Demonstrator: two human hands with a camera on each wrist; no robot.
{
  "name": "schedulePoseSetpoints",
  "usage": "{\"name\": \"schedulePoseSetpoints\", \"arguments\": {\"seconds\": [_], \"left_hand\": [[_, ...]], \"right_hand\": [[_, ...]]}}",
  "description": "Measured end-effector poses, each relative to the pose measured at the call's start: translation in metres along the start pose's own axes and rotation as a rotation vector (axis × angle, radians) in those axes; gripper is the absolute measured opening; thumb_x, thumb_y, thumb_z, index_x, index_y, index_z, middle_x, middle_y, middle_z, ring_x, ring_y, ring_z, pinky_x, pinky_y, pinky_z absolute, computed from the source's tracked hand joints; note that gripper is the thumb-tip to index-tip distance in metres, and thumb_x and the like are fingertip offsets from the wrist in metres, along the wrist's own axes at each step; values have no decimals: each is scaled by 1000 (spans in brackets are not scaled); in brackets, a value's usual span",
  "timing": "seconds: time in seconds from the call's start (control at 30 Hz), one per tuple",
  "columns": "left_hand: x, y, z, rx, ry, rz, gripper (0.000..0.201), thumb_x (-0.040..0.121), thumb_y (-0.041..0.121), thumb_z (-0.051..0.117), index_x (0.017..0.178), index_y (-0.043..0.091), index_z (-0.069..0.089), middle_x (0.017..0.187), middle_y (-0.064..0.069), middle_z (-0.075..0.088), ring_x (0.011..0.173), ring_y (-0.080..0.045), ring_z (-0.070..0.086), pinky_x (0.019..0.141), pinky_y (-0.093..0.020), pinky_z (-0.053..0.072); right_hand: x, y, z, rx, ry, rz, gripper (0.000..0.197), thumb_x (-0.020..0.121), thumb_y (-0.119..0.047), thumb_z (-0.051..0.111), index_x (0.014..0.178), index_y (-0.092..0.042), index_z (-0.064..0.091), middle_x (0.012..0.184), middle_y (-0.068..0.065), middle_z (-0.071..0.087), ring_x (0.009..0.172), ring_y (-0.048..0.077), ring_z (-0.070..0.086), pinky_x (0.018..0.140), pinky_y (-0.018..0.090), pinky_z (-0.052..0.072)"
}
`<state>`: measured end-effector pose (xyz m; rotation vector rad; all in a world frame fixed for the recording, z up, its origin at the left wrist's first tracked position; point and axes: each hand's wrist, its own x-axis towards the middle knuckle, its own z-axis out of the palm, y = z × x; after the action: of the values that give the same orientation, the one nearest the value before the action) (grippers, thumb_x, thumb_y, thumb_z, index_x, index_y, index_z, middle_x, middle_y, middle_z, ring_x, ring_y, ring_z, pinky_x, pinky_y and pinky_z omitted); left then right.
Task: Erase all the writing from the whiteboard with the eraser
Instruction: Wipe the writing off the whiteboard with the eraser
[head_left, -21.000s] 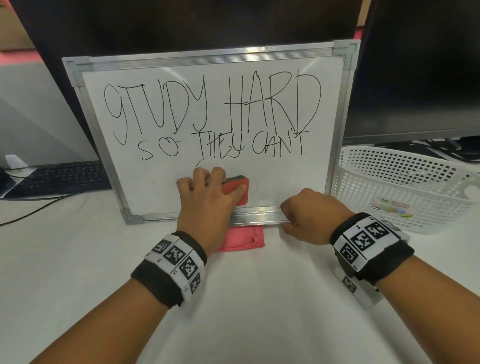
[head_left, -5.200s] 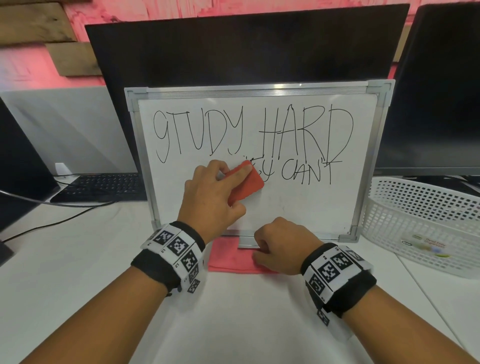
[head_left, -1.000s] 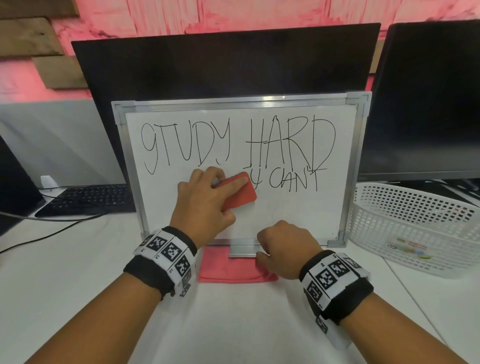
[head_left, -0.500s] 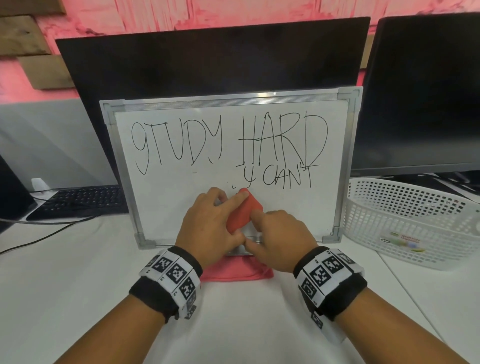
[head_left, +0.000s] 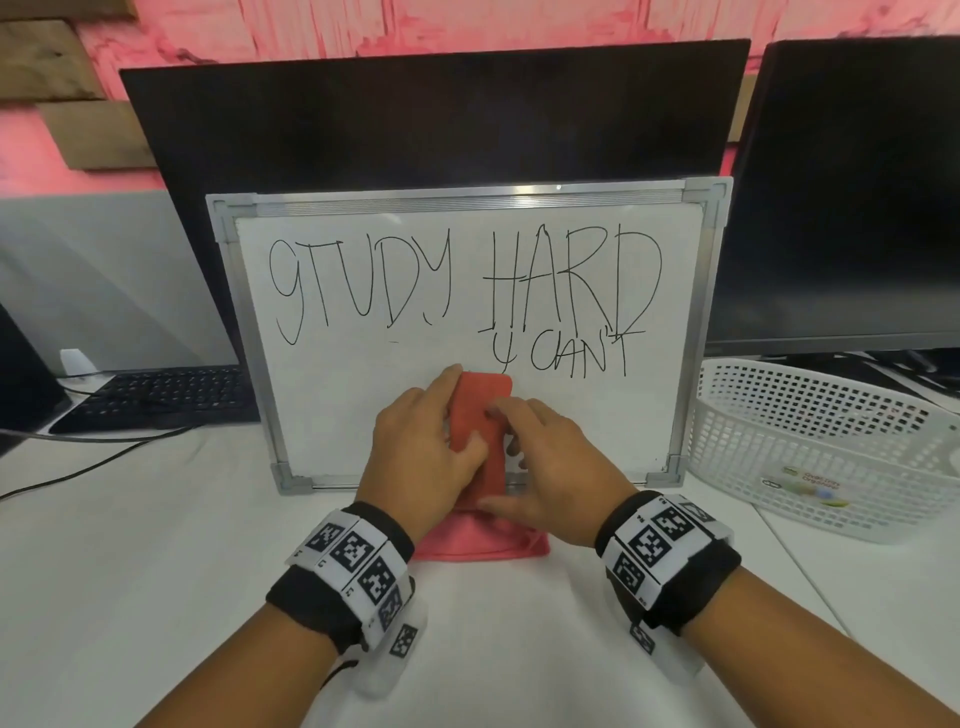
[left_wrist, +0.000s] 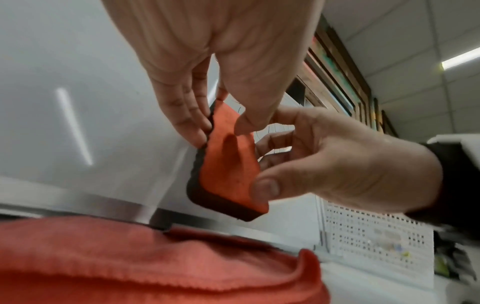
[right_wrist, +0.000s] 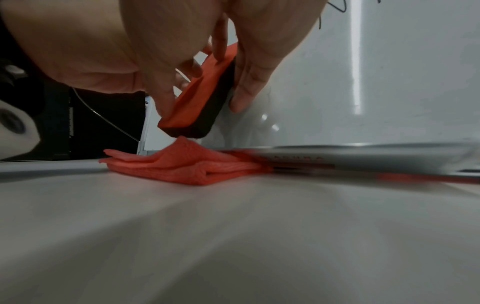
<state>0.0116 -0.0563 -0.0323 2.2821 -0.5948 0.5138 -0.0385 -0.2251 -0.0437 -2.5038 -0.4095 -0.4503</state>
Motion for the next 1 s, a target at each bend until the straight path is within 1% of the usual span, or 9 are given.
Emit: {"name": "schedulePoseSetpoints", "arguments": {"seconds": [0.13,0.27,0.43,0.57,0.63,0.67,0.73,0.83,1.0], "left_hand": [[-4,4,-2,-99,63,5,62,80,23,75,140,26,57,81,7,64,75,-9,63,86,-25,52],[-8,5,-2,-173,77,-19,54,79,16,77,130,25,61,81,7,63,71,-9,64,80,-18,52],[-12,3,-3,-193,42,-73,43,79,13,73,121,18,65,80,8,65,70,-9,66,78,-19,55],[-15,7,-5,-178,45,0,28,77,3,68,104,13,69,77,2,67,74,-14,63,70,-9,49],[-14,9,-5,-152,16,33,27,79,4,65,103,15,68,76,4,64,75,-13,60,72,-13,49],[-14,8,-5,-125,6,40,27,80,6,64,104,17,67,76,5,62,74,-12,59,72,-16,50],[-11,3,-3,-36,2,51,27,82,14,59,108,22,65,82,5,62,75,-10,59,74,-26,53],[-9,-5,-6,115,12,49,38,84,25,46,114,19,67,93,0,66,87,-25,62,77,-45,55],[-7,-15,-15,344,-88,41,27,91,16,49,107,18,70,96,-2,66,90,-29,62,73,-40,54]], "right_hand": [[1,-2,0,-9,-23,72,99,64,-34,91,145,-22,35,122,2,43,97,20,57,87,36,54],[0,-5,0,-28,-43,111,101,63,-28,90,146,-24,31,121,2,38,90,21,56,79,33,53],[-4,-6,3,-58,-83,97,99,64,-34,89,144,-24,30,114,0,42,78,15,51,68,24,40],[3,-8,-3,1,-7,92,104,62,-50,80,149,-20,31,115,3,48,85,17,53,76,29,50],[4,-9,-5,56,23,84,109,58,-64,69,149,-18,30,110,2,52,82,14,53,74,28,50],[5,-9,-5,67,24,81,108,59,-62,70,149,-18,30,105,1,54,78,11,52,70,25,47],[3,-7,-3,39,2,73,98,68,-41,81,147,-16,29,91,-3,54,70,8,49,61,22,39],[-1,-4,-1,0,-54,58,92,71,-23,83,145,-15,29,76,-11,49,62,3,47,54,15,36],[5,-3,-4,28,5,72,96,71,-30,86,147,-20,28,83,-11,50,68,0,50,59,15,39]]}}
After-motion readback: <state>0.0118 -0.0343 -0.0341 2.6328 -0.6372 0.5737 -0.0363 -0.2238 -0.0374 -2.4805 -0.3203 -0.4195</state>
